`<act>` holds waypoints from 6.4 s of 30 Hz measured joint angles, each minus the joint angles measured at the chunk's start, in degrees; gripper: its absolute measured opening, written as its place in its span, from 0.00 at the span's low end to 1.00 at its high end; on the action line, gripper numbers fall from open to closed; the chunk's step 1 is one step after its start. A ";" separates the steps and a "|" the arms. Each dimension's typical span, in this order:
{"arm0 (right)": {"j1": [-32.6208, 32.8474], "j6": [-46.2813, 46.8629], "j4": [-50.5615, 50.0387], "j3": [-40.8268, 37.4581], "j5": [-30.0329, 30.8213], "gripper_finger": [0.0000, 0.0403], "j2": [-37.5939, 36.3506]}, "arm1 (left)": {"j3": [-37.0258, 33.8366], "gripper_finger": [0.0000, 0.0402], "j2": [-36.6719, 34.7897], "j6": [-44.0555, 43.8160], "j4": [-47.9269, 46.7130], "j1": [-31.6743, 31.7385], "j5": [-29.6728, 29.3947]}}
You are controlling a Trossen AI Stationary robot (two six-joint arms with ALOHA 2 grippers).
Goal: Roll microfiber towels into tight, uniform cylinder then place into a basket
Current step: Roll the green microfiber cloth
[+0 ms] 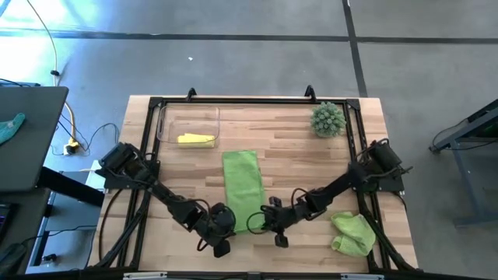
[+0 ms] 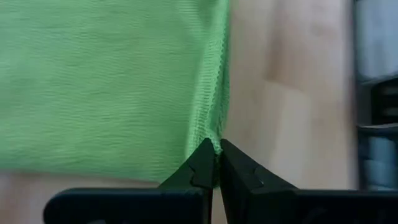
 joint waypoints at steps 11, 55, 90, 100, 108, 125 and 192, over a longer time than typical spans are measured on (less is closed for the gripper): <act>-5.21 -3.92 -3.40 0.00 -3.26 0.01 0.15 | -0.04 0.01 0.12 1.98 -5.66 2.69 -4.15; -0.17 -17.07 -3.95 4.35 2.29 0.25 0.66 | 0.09 0.32 0.47 3.07 -9.52 2.71 -4.40; -1.94 -8.78 -0.76 4.53 3.88 0.45 8.46 | 0.04 0.39 -11.27 15.62 -22.32 -0.31 -0.11; -6.83 5.78 0.07 4.40 3.32 0.45 7.28 | 0.02 0.36 -20.80 6.37 -30.58 -6.32 1.67; -9.89 9.42 0.91 4.32 6.08 0.45 7.32 | -14.14 0.34 -32.88 -7.28 -25.03 -16.08 -33.65; -10.20 2.20 -0.49 4.38 8.69 0.45 7.28 | -20.32 0.40 -26.93 36.24 -4.85 2.98 -10.87; -17.51 3.77 -8.67 5.97 -26.71 0.01 6.06 | -20.57 0.13 -11.99 9.75 10.10 19.20 24.44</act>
